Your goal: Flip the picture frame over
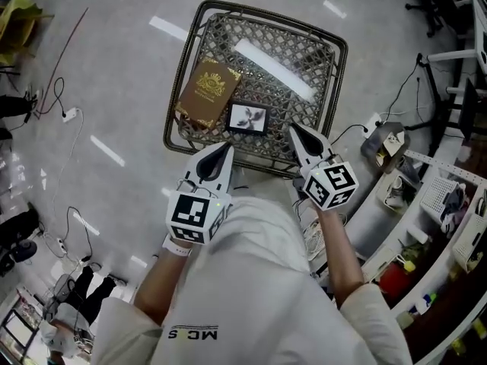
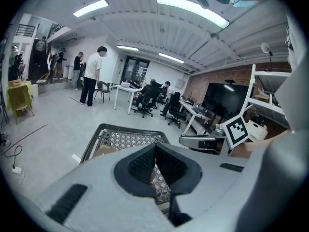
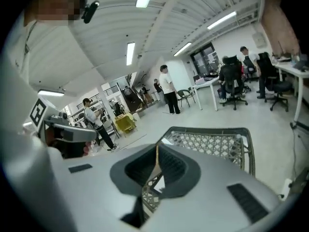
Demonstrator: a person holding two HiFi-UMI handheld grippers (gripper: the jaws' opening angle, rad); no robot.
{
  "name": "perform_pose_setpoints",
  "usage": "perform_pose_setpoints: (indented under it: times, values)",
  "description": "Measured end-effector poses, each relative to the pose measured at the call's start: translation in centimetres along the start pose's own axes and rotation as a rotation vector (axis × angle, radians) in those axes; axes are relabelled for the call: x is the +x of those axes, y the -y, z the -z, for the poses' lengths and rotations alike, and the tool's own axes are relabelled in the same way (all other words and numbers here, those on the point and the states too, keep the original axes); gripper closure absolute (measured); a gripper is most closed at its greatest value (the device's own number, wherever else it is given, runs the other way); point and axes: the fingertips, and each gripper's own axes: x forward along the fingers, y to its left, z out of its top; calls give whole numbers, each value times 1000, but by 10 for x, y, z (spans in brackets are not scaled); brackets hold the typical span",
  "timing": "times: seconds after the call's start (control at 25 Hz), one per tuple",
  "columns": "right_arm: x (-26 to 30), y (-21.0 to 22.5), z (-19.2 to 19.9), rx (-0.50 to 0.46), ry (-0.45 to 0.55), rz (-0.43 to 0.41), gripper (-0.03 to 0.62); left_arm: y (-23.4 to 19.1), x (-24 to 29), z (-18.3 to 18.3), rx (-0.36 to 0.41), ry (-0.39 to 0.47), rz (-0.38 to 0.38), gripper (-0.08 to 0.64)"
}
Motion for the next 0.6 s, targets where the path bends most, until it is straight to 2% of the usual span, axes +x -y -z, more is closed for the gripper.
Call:
perform_pose_setpoints:
  times: [0.2, 0.4, 0.6]
  values:
    - [-25, -19, -29, -122, 36, 33, 563, 2, -2, -18, 23, 42, 4, 535]
    - [-48, -33, -48, -178, 81, 48, 565, 0, -8, -34, 35, 85, -6, 535]
    - [-69, -40, -60, -188, 117, 53, 566, 3, -13, -46, 43, 114, -16, 535]
